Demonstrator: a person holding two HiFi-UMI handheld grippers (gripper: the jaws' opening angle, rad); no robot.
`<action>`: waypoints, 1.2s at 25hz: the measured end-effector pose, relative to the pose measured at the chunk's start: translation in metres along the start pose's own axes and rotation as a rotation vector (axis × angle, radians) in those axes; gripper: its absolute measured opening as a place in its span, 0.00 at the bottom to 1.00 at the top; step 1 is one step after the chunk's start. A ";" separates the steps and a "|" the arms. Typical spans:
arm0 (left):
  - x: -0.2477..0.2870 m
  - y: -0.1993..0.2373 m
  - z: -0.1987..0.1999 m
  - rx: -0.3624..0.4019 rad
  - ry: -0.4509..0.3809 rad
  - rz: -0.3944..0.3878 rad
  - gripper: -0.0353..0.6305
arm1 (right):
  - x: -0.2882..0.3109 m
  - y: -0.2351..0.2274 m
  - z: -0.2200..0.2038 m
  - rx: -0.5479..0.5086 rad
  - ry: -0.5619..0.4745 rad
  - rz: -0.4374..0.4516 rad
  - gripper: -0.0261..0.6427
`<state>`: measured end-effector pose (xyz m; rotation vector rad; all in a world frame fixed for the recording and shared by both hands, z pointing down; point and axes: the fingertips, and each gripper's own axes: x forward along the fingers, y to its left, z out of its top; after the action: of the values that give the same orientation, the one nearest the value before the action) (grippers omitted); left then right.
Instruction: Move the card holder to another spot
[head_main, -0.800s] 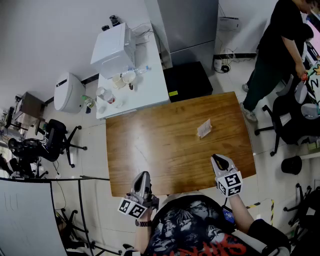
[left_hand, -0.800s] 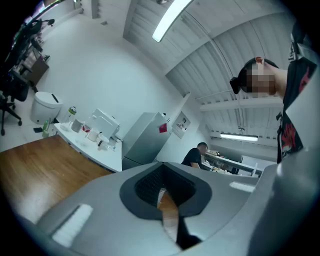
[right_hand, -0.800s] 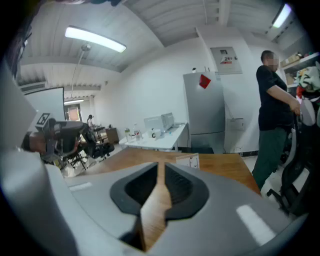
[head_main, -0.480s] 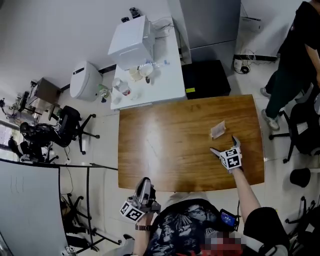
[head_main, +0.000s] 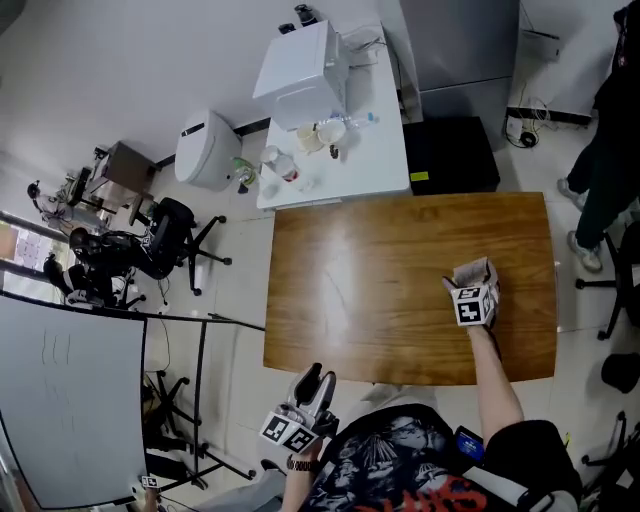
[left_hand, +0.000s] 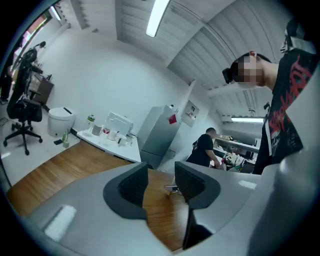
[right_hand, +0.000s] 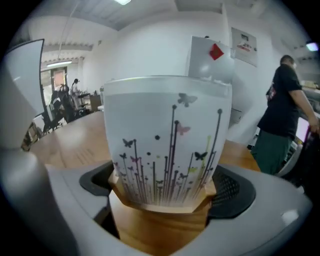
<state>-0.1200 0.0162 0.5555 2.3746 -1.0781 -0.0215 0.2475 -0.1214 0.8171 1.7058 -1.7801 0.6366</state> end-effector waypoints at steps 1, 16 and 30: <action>0.006 0.000 0.002 0.022 0.004 -0.013 0.28 | -0.024 0.003 0.003 0.035 -0.030 -0.022 0.87; 0.110 -0.043 0.022 0.061 0.026 -0.393 0.16 | -0.301 0.013 0.053 0.275 -0.317 -0.184 0.87; 0.044 0.039 0.018 0.034 0.008 -0.113 0.23 | -0.239 0.120 0.111 0.145 -0.329 0.102 0.87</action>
<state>-0.1212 -0.0442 0.5667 2.4609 -0.9468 -0.0343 0.1204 -0.0194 0.5781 1.9157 -2.1026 0.5640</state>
